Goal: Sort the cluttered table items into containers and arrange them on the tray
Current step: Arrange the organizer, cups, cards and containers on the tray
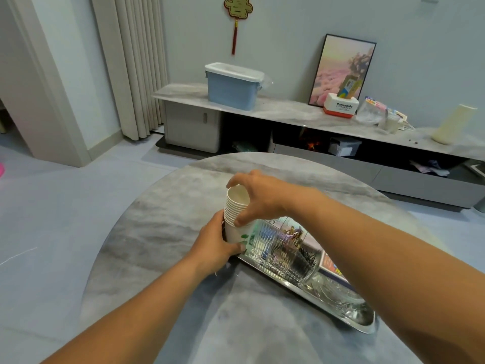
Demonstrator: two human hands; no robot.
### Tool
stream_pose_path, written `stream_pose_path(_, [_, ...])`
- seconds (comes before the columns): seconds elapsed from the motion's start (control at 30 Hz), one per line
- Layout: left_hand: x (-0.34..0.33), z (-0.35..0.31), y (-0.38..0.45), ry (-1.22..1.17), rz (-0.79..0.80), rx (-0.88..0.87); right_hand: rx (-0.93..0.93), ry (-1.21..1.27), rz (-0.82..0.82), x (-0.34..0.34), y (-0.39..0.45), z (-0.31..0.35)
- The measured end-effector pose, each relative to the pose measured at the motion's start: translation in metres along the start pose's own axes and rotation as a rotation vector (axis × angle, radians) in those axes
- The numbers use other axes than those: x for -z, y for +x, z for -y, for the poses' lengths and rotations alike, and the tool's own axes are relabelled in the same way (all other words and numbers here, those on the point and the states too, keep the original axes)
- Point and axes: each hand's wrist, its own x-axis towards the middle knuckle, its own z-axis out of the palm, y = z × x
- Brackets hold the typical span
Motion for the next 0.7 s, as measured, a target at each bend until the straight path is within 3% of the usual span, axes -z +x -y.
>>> stream_pose_path(0.1, [-0.004,-0.001,-0.004,0.207,-0.123,0.068,-0.034,0.173,0.017,0.002,0.004,-0.004])
stream_pose_path(0.23, [-0.010,-0.005,-0.002,0.033,-0.092,0.198,-0.178,0.456,-0.149,0.006,0.013,-0.021])
stream_pose_path(0.37, [-0.006,-0.011,0.009,-0.005,-0.092,0.204,-0.335,0.361,0.168,0.000,0.013,-0.044])
stream_pose_path(0.5, [0.003,-0.022,0.028,0.074,-0.029,0.191,-0.422,0.363,0.111,0.005,0.021,-0.045])
stream_pose_path(0.7, [0.003,-0.034,0.048,0.109,0.173,0.108,-0.453,0.199,0.283,0.013,0.044,-0.049])
